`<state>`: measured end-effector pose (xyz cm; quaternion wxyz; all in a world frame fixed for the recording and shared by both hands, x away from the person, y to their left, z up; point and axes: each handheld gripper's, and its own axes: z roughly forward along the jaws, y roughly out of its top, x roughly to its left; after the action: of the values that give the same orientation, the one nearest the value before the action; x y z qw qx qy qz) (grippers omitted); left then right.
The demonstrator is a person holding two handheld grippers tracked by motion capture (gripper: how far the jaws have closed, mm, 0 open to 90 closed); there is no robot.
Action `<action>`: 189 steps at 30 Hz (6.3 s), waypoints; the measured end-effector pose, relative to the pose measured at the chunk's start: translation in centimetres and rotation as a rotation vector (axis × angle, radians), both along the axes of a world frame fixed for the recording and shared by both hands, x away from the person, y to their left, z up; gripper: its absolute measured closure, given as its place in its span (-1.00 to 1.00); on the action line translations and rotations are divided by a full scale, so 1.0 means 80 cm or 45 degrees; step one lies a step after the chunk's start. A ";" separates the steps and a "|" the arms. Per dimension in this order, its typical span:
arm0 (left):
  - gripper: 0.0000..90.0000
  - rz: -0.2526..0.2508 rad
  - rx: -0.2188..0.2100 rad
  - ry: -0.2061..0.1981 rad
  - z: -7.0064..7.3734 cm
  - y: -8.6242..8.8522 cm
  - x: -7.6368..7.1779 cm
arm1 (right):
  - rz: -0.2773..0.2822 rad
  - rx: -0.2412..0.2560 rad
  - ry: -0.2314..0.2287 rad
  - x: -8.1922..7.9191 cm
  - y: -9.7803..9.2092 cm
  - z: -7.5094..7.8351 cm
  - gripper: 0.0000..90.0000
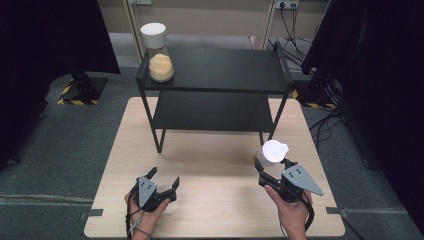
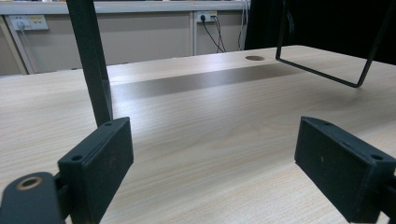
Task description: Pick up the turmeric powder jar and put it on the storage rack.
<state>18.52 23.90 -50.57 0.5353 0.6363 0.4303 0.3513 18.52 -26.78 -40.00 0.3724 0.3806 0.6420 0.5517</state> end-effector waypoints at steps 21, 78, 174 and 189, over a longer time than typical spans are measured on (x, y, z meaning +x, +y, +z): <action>-0.75 0.002 0.003 0.000 0.000 0.000 0.000 | -0.038 0.040 -0.117 0.012 0.015 0.057 -0.32; -0.75 0.004 0.006 0.005 0.001 -0.001 0.001 | -0.082 0.082 -0.221 0.054 0.045 0.179 -0.32; -0.75 -0.009 0.027 -0.009 0.000 -0.004 0.001 | -0.199 0.091 -0.012 0.190 0.069 0.240 -0.34; -0.75 -0.010 0.033 -0.011 0.000 -0.005 0.001 | -0.163 0.125 0.033 0.176 0.061 0.241 -0.81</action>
<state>18.60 23.53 -50.53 0.5302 0.6433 0.4209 0.3577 32.60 -21.88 -20.71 0.3795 0.4458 0.5933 0.5525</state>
